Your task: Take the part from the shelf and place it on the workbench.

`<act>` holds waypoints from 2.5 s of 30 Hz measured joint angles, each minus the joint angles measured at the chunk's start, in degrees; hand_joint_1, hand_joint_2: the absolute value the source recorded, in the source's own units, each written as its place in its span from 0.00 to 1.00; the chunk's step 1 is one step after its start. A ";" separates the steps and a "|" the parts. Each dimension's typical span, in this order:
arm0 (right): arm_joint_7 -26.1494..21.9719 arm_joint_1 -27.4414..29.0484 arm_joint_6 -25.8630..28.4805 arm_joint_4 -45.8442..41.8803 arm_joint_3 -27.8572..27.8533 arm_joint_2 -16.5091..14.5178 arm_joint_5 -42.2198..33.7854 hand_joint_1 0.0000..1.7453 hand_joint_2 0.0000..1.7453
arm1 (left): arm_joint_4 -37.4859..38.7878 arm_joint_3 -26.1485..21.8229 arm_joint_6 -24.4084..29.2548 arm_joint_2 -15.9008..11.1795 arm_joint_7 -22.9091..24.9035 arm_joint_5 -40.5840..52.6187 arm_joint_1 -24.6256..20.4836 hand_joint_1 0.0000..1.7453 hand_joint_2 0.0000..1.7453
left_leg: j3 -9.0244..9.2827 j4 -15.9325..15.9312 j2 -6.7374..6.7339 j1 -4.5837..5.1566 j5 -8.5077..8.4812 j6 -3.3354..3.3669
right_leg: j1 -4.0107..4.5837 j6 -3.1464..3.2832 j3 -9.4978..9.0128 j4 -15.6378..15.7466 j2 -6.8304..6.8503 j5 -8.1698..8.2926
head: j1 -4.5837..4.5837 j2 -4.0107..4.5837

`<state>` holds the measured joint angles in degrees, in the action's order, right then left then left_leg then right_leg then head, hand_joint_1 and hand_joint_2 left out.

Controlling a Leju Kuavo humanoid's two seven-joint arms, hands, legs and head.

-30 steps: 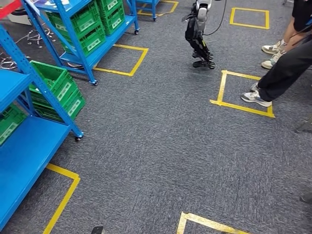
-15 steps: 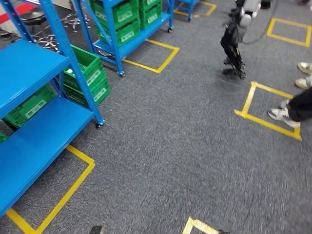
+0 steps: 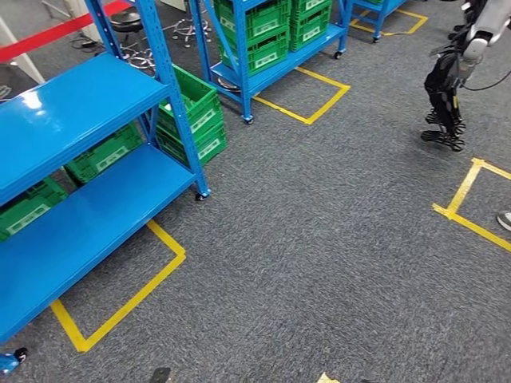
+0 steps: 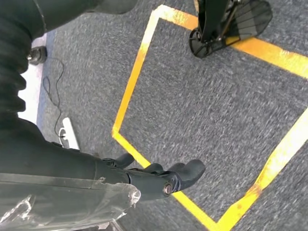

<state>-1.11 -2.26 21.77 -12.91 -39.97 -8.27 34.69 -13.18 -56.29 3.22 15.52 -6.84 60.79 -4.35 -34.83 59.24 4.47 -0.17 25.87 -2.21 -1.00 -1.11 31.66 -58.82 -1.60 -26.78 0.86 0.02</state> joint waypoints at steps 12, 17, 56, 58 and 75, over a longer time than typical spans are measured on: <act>0.45 0.11 -0.52 0.00 -0.07 0.00 0.85 0.00 1.00 | 0.00 -0.50 0.09 -0.15 -1.21 -1.45 -0.51 0.00 0.00 | 1.90 -2.26 -9.37 1.01 -0.72 1.50 | 1.43 -0.61 -0.89 0.12 8.91 -0.98 | -0.59 0.00; 0.54 0.02 -0.79 0.01 -0.31 0.01 0.77 0.00 1.00 | 0.00 -0.80 0.42 -0.19 -1.16 -1.37 -0.47 0.00 0.00 | 1.91 -2.62 -5.43 0.32 -1.30 2.94 | 0.97 -2.09 2.42 -8.46 2.74 -6.25 | 0.01 0.00; 1.19 0.27 -0.20 0.02 -1.60 -0.28 1.07 0.00 0.75 | 0.01 -1.44 0.49 0.19 -0.81 -1.32 -0.61 0.00 0.00 | 1.54 -2.25 2.07 0.21 -1.60 1.56 | -0.43 -2.26 0.40 -0.93 -3.92 -0.34 | 0.35 0.00; 1.11 0.27 -0.03 0.02 -1.63 -0.35 1.18 0.00 0.25 | 0.01 -1.45 0.50 0.17 -0.81 -1.32 -0.56 0.00 0.00 | 1.08 -2.42 3.26 -0.03 -1.99 0.75 | -0.34 -1.46 0.17 -0.50 -3.74 -0.44 | 0.34 0.00; 1.75 0.17 2.34 -0.01 -1.78 -0.50 3.92 0.00 1.00 | 0.02 -1.50 0.72 0.25 -0.74 -1.22 -0.47 0.00 0.00 | 2.00 -2.60 -3.89 0.11 -1.05 1.63 | 0.44 -1.60 0.18 -0.25 1.82 -0.74 | -0.38 0.00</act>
<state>0.64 -2.09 24.11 -12.92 -41.75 -8.76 38.60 -13.16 -57.78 3.94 15.77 -7.58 59.57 -4.81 -32.83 56.65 0.58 -0.07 24.82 -0.59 -0.56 -2.71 31.84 -59.07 0.22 -27.52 0.48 0.02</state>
